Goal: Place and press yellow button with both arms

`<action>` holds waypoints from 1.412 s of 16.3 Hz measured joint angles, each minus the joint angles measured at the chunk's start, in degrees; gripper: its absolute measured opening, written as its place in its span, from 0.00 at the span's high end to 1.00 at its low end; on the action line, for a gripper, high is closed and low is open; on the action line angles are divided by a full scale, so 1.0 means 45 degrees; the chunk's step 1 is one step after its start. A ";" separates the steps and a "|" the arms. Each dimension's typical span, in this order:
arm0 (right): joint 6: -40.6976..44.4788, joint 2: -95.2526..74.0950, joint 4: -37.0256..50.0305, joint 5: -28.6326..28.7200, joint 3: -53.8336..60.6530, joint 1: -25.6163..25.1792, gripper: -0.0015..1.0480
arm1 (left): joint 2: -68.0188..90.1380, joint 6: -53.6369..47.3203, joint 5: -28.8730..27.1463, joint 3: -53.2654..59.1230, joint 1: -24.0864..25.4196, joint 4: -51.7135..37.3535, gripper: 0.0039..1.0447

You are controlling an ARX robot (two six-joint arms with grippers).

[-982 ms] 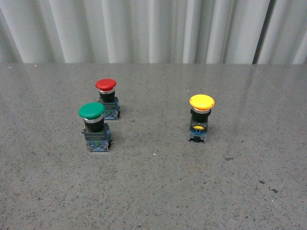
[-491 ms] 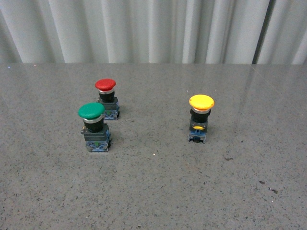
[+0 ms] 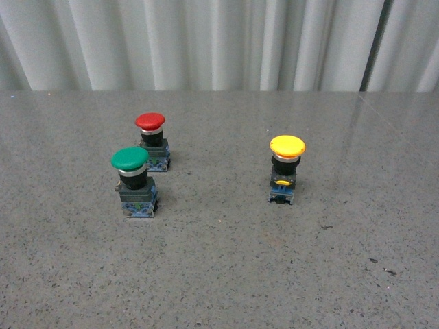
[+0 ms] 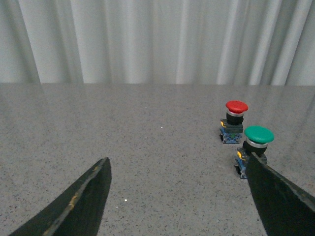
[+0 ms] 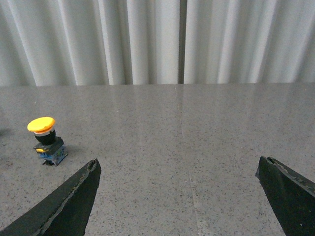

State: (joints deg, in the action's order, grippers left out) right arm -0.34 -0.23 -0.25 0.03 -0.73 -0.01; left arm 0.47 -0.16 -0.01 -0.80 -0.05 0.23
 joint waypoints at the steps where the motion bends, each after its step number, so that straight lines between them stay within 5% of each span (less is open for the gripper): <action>1: 0.0000 0.0000 -0.0005 -0.0005 0.0000 0.0000 0.06 | 0.0000 0.0000 0.0000 -0.0005 0.0000 0.0000 0.09; 4: 0.0000 0.0000 0.0000 -0.0005 0.0000 0.0000 0.06 | 0.0000 0.0000 0.0000 -0.0005 0.0000 0.0000 0.06; 6: -0.1190 -0.0690 0.1418 0.2025 -0.0005 -0.0563 0.06 | 0.0000 0.0000 0.0005 -0.0005 0.0000 0.0000 0.06; 9: -0.3138 -0.4289 0.4847 0.3813 -0.0549 0.0204 0.06 | 0.0000 -0.0005 0.0005 -0.0005 0.0000 0.0000 0.06; 14: -0.3181 -1.1968 1.0355 0.4075 -0.4056 0.0981 0.06 | 0.0000 0.0000 0.0000 -0.0005 0.0000 -0.0005 0.06; 19: -0.1734 -1.8073 1.0137 0.3201 -0.7597 0.1953 0.07 | 0.0000 0.0000 0.0000 0.0000 0.0000 0.0000 0.06; 23: -0.0262 -1.9220 0.9398 0.2535 -0.8349 0.2875 0.51 | 0.0000 0.0000 0.0000 -0.0005 0.0000 0.0000 0.06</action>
State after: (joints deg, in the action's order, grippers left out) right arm -1.52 -86.72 42.04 11.44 -38.30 12.93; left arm 0.47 -0.16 -0.01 -0.82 -0.05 0.23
